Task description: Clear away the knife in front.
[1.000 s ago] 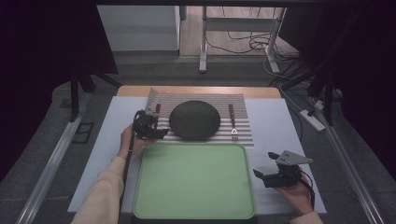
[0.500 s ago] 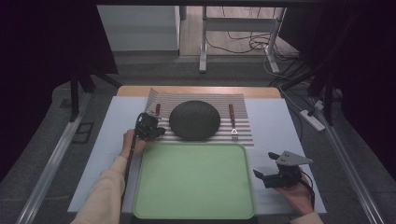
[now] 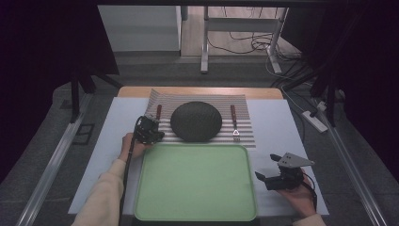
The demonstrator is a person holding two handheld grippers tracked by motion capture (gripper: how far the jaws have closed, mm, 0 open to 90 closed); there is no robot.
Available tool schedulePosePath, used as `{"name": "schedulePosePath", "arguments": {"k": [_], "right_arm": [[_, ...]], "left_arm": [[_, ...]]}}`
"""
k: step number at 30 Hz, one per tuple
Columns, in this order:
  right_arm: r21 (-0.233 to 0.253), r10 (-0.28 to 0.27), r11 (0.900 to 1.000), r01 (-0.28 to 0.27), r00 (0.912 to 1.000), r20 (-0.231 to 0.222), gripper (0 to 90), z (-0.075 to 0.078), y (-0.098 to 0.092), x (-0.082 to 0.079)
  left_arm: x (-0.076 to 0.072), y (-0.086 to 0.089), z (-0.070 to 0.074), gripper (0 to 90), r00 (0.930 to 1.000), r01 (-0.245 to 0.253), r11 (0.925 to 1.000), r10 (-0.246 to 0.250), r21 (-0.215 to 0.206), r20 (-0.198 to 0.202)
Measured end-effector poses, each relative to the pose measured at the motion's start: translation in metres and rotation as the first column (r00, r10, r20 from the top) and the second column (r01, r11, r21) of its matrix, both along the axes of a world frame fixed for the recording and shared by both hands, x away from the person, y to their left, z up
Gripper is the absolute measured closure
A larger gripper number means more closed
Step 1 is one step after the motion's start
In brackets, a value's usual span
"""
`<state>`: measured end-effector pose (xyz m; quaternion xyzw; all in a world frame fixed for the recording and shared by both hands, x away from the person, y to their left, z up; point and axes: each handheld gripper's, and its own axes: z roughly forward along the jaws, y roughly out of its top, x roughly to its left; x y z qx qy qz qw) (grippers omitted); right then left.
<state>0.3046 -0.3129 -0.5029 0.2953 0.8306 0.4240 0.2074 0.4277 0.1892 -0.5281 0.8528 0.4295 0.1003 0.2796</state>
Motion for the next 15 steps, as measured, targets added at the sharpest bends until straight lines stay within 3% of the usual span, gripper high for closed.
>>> {"name": "schedulePosePath", "arguments": {"k": [15], "right_arm": [[-0.003, -0.004, 1.000, 0.004, 1.0000, 0.005, 8.7, 0.000, 0.000, -0.001]], "left_arm": [[-0.003, 0.035, -0.002, 88.3, 0.9969, -0.079, 0.9967, 0.078, -0.022, -0.010]]}}
